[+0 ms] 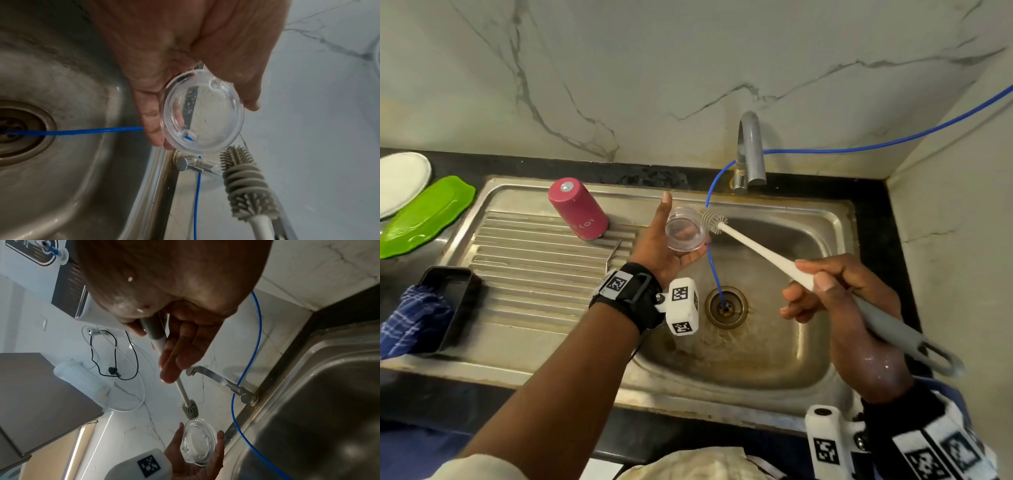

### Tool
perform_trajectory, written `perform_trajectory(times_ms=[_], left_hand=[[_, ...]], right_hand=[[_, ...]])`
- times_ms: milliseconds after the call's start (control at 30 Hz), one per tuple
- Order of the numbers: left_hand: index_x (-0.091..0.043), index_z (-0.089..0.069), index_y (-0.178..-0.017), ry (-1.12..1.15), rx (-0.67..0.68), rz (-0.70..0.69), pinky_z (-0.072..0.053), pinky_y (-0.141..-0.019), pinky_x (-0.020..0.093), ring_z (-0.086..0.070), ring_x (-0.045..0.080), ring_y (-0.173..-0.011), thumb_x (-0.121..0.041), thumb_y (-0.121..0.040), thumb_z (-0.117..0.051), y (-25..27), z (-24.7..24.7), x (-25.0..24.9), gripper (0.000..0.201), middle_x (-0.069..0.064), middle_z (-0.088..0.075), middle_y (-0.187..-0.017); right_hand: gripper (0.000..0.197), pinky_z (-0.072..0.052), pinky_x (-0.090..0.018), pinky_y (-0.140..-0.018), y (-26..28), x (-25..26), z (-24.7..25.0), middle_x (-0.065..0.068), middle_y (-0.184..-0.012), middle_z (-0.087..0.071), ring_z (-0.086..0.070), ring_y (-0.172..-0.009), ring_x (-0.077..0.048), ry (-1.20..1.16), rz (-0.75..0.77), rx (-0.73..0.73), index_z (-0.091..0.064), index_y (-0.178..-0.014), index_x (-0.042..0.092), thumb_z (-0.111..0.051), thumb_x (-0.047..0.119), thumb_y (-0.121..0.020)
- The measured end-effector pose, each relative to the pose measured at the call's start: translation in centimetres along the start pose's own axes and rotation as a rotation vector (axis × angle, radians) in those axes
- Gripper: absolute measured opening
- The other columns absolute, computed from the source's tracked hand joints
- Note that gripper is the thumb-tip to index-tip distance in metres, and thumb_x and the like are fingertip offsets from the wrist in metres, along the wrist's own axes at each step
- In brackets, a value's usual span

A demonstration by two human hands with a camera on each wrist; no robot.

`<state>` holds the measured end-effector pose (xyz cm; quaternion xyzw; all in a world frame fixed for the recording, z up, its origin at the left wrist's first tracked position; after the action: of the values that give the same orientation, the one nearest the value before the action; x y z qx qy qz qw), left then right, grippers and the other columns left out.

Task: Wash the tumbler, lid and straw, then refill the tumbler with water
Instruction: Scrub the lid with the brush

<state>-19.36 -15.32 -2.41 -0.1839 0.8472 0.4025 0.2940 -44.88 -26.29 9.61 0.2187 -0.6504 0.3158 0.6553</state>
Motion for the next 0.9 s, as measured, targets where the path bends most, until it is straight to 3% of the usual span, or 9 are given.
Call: perform_trajectory(times_ms=[67, 200, 300, 400, 500, 567, 633, 767, 900], left_hand=[[-0.004, -0.054, -0.147, -0.001, 0.020, 0.039, -0.062, -0.088, 0.046, -0.073, 0.037, -0.109, -0.076, -0.088, -0.060, 0.2, -0.3, 0.5, 0.093, 0.024, -0.066, -0.135], [-0.010, -0.056, -0.147, 0.007, 0.083, 0.097, -0.055, -0.100, 0.047, -0.072, 0.041, -0.110, -0.073, -0.099, -0.041, 0.4, -1.3, 1.3, 0.081, 0.019, -0.068, -0.132], [-0.010, -0.056, -0.146, 0.022, 0.155, 0.117, -0.064, -0.084, 0.041, -0.071, 0.044, -0.108, -0.067, -0.102, -0.039, 0.5, -2.3, 1.5, 0.074, 0.024, -0.065, -0.135], [-0.005, -0.048, -0.153, 0.024, 0.191, 0.076, -0.063, -0.073, 0.037, -0.068, 0.037, -0.100, -0.068, -0.103, -0.039, 0.1, -2.6, 1.4, 0.080, 0.024, -0.062, -0.129], [0.001, -0.044, -0.153, 0.080, 0.204, 0.052, -0.065, -0.077, 0.038, -0.065, 0.035, -0.106, -0.073, -0.099, -0.042, -0.4, -2.8, 0.7, 0.092, 0.026, -0.057, -0.136], [0.002, -0.053, -0.141, 0.095, 0.174, 0.053, -0.065, -0.079, 0.034, -0.071, 0.030, -0.099, -0.076, -0.099, -0.033, -0.7, -2.5, 0.2, 0.090, 0.022, -0.068, -0.123], [-0.001, -0.057, -0.133, 0.092, 0.141, 0.063, -0.064, -0.072, 0.030, -0.074, 0.028, -0.089, -0.076, -0.100, -0.023, -1.0, -2.0, -0.1, 0.089, 0.020, -0.073, -0.109], [0.003, -0.051, -0.140, -0.070, 0.082, 0.008, -0.055, -0.049, 0.027, -0.069, 0.027, -0.069, -0.071, -0.104, -0.017, -0.8, -1.7, 0.3, 0.089, 0.022, -0.069, -0.099], [0.004, -0.056, -0.136, -0.189, 0.020, -0.060, -0.047, -0.047, 0.027, -0.063, 0.023, -0.060, -0.070, -0.105, -0.016, -0.9, -1.7, 0.7, 0.089, 0.022, -0.067, -0.094]], right_hand=[[0.023, -0.059, -0.027, -0.060, -0.1, 0.1, 0.0, -0.007, -0.085, -0.078, -0.076, -0.065, -0.024, 0.017, 0.015, 0.024, -0.071, -0.109, 0.019, -0.050, 0.017, -0.102], [0.026, -0.058, -0.023, -0.067, -0.7, -0.3, -0.6, 0.000, -0.097, -0.079, -0.077, -0.071, -0.021, 0.108, 0.030, 0.112, -0.071, -0.122, 0.025, -0.053, 0.021, -0.104], [0.031, -0.063, -0.036, -0.069, -1.3, -0.6, -1.1, -0.001, -0.097, -0.077, -0.077, -0.076, -0.023, 0.170, 0.054, 0.132, -0.070, -0.131, 0.024, -0.058, 0.032, -0.104], [0.035, -0.062, -0.049, -0.070, -1.6, -0.7, -1.4, 0.000, -0.095, -0.076, -0.076, -0.078, -0.023, 0.221, 0.102, 0.128, -0.070, -0.132, 0.023, -0.056, 0.038, -0.103], [0.033, -0.060, -0.047, -0.065, -1.5, -0.7, -1.6, -0.002, -0.090, -0.075, -0.076, -0.072, -0.021, 0.228, 0.133, 0.137, -0.070, -0.130, 0.023, -0.056, 0.037, -0.104], [0.032, -0.059, -0.047, -0.062, -1.3, -0.6, -1.7, -0.002, -0.087, -0.075, -0.075, -0.069, -0.021, 0.218, 0.162, 0.164, -0.070, -0.129, 0.022, -0.056, 0.035, -0.105], [0.033, -0.059, -0.048, -0.059, -1.0, -0.8, -1.9, -0.002, -0.085, -0.074, -0.075, -0.068, -0.021, 0.223, 0.167, 0.210, -0.070, -0.130, 0.020, -0.055, 0.037, -0.105], [0.034, -0.060, -0.047, -0.062, -1.5, -1.9, -2.7, 0.001, -0.087, -0.074, -0.075, -0.073, -0.018, 0.263, 0.165, 0.217, -0.068, -0.131, 0.019, -0.054, 0.037, -0.106], [0.032, -0.060, -0.049, -0.067, -2.6, -2.6, -2.9, -0.001, -0.087, -0.073, -0.075, -0.073, -0.020, 0.202, 0.099, 0.150, -0.069, -0.128, 0.023, -0.054, 0.040, -0.106]])
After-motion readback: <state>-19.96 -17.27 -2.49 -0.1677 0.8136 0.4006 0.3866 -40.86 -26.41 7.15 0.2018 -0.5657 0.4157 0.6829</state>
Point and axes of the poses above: each hand's wrist, its own y-axis away from the middle knuckle, its own z-axis out of the back of the hand, x = y × z, the point moved 5 cm from there along -y, towards the middle knuckle
